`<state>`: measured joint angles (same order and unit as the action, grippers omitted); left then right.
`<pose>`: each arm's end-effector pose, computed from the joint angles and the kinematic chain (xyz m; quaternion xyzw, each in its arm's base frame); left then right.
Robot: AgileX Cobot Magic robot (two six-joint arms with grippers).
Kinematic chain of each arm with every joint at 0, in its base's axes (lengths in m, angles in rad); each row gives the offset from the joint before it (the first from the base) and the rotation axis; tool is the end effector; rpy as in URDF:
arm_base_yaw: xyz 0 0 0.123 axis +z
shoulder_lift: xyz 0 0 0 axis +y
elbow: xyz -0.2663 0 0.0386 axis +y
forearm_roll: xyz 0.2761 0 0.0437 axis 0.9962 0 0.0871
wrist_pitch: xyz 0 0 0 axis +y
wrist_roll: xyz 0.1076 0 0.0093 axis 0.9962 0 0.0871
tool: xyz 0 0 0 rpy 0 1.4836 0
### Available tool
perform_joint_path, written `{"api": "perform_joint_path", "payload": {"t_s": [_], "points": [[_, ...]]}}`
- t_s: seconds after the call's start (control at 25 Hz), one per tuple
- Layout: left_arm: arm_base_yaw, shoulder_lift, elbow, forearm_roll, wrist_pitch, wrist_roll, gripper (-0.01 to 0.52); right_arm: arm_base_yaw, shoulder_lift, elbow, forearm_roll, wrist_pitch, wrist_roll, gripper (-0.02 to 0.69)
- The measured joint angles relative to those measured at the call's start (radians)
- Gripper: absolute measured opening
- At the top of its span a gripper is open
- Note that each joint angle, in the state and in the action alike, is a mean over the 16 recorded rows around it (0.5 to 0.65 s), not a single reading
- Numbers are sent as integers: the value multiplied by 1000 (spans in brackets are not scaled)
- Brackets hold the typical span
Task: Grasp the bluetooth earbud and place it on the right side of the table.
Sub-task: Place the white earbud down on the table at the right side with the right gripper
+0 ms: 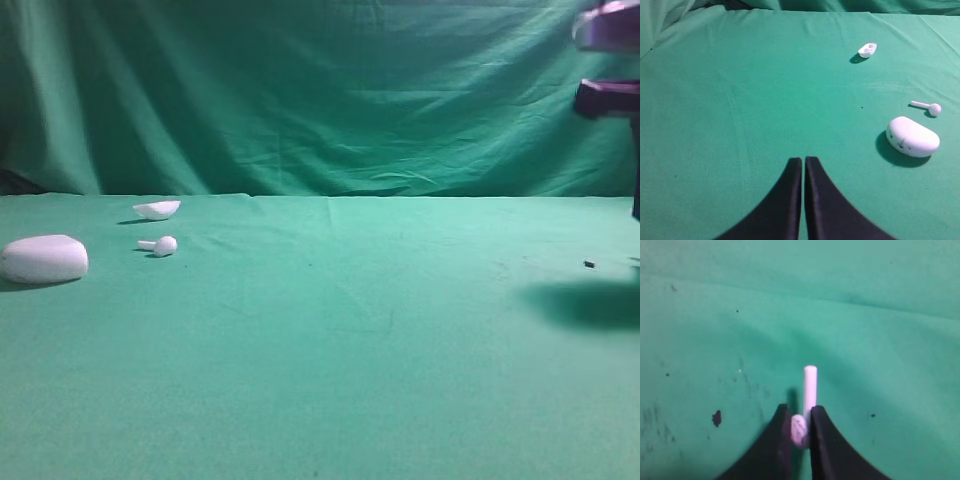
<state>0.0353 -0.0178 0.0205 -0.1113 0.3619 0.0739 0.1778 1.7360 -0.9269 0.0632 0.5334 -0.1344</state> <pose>0.1132 -0.0003 0.1704 -0.0143 0.7973 -0.0142 0.6033 0.3316 0.0631 0.1071 -0.1294 0.9789 0.0235 0.1565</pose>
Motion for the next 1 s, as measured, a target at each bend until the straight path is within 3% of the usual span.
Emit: {"api": "perform_joint_path", "payload": {"t_s": [0.28, 0.6, 0.72, 1.0], "points": [[0, 0, 0, 0, 0, 0, 0, 11, 12, -34, 9, 42, -18, 258], [0, 0, 0, 0, 0, 0, 0, 11, -64, -151, 17, 203, -13, 410], [0, 0, 0, 0, 0, 0, 0, 11, -135, -199, 25, 281, -8, 385], [0, 0, 0, 0, 0, 0, 0, 11, -392, -260, 46, 448, 7, 203]]}}
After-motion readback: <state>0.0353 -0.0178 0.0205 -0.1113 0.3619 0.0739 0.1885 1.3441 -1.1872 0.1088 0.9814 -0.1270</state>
